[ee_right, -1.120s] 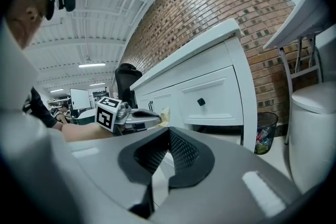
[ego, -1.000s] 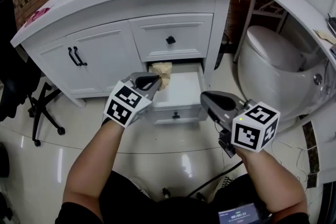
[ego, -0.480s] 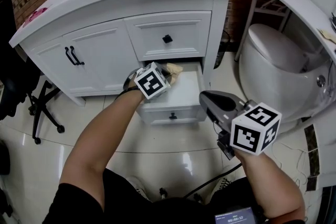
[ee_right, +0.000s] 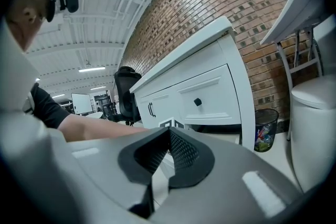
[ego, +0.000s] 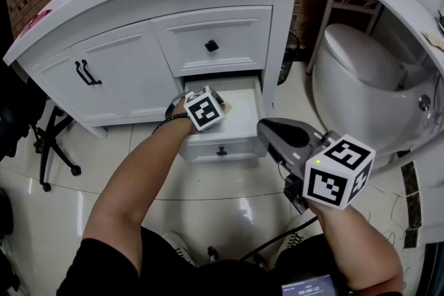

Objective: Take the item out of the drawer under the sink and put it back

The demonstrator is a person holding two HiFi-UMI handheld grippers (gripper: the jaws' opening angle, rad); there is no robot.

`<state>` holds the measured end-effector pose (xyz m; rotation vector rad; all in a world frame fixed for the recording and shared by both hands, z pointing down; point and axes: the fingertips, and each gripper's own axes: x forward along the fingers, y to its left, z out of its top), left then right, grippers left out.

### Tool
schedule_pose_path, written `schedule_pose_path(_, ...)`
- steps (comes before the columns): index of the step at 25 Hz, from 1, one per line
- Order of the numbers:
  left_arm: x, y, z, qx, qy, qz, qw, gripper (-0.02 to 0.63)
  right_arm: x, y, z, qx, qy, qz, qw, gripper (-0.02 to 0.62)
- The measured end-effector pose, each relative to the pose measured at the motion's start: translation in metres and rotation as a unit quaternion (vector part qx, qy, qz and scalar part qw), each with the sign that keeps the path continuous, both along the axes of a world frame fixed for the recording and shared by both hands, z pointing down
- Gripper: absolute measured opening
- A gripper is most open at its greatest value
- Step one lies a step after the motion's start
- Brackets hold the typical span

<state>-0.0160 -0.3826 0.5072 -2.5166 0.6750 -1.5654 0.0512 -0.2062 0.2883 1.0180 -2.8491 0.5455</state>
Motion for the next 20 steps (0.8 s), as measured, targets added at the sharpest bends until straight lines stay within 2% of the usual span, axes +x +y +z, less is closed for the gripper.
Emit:
schedule_pose_path(9,0.001,0.001,-0.035,0.029,0.035,0.003,0.9989,0.044,-0.004,0.001,-0.002,0.002,0.001,-0.001,1.0,0.003)
schedule_pose_path(14,-0.014,0.003,-0.051,0.046,0.047,-0.016,0.9977,0.04,-0.009,0.004,0.0,0.006,0.006,-0.003,1.0,0.003)
schedule_pose_path(17,-0.016,0.011,-0.082,0.077,0.081,-0.021,0.9936,0.026,-0.01,0.002,0.0,0.007,0.003,0.001,1.0,0.003)
schedule_pose_path(20,-0.018,0.028,-0.117,0.1,0.131,-0.028,0.9859,0.008,-0.012,0.004,0.002,0.004,0.005,-0.003,1.0,0.003)
